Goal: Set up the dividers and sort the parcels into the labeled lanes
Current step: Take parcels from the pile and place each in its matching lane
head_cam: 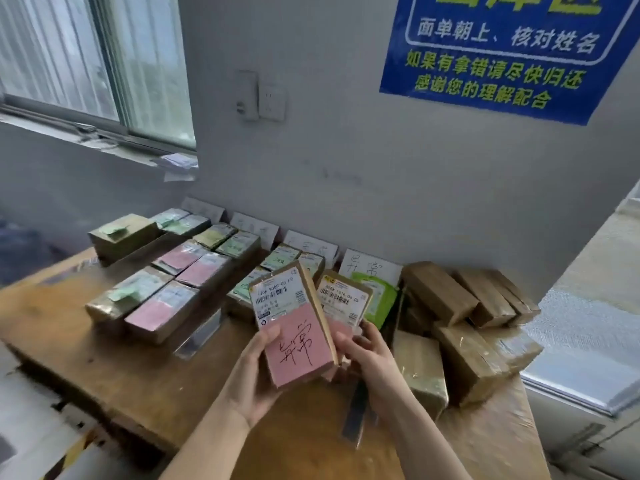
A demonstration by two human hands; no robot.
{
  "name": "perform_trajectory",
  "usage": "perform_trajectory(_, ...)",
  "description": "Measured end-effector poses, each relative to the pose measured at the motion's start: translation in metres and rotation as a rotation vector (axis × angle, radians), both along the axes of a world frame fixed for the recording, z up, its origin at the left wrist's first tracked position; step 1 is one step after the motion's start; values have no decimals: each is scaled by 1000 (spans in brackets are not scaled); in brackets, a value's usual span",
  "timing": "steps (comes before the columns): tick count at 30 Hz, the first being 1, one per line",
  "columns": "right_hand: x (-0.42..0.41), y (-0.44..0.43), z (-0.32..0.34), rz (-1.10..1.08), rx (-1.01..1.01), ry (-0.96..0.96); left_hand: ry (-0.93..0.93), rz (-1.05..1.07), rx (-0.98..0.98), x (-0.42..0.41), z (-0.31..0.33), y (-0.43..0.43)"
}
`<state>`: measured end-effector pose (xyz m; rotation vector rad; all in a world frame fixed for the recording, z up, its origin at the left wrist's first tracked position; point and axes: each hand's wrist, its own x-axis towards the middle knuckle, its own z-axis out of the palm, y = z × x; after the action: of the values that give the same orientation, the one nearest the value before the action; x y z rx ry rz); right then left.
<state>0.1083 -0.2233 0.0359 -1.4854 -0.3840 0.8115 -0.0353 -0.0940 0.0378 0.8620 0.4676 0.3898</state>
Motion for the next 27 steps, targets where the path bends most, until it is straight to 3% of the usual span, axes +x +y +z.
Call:
perform_trajectory(4,-33,46,-11,-10,-49,-41,45,8,2,-34,1,44)
perform_trajectory(9,-56,88,-15,-110,-83,-112,119,171,-55,-58,-7,97)
perform_trajectory(19,-51,160,-31,-144,-185,-177,221,354,-57,-53,-14,166)
perform_trajectory(27,-61,215,-67,-127,-322,-56,318,335,94,-51,-23,225)
